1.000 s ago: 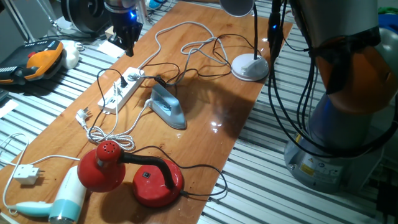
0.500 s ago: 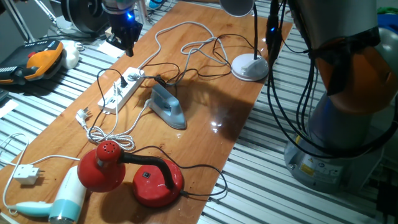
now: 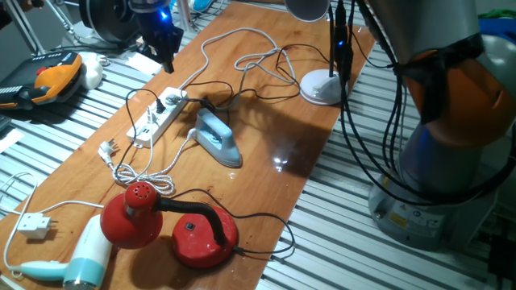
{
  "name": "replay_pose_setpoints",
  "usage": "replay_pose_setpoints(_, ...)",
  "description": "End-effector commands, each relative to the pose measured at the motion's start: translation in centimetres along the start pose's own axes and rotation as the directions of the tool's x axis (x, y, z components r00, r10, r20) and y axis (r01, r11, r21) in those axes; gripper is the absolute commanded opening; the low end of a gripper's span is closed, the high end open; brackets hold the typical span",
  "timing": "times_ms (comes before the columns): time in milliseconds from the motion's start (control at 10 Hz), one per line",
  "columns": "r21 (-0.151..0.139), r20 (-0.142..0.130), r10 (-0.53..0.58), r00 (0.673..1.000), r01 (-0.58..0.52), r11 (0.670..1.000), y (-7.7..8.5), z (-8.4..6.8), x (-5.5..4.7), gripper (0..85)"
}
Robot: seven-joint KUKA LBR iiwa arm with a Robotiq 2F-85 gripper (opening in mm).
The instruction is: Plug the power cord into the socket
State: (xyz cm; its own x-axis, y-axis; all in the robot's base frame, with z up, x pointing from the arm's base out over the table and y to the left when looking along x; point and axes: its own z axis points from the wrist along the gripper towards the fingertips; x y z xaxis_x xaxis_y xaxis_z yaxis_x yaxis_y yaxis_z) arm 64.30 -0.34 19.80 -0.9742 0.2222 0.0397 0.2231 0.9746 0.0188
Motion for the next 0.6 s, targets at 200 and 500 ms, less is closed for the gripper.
replay_pose_setpoints(200, 0.038, 0.013, -0.027, 1.000, 0.026, 0.999, 0.6, -1.6, 2.0, 0.0)
replay_pose_setpoints(500, 0.041, 0.047, -0.085, 0.995, 0.083, 0.996, 0.6, -2.4, 3.5, 0.0)
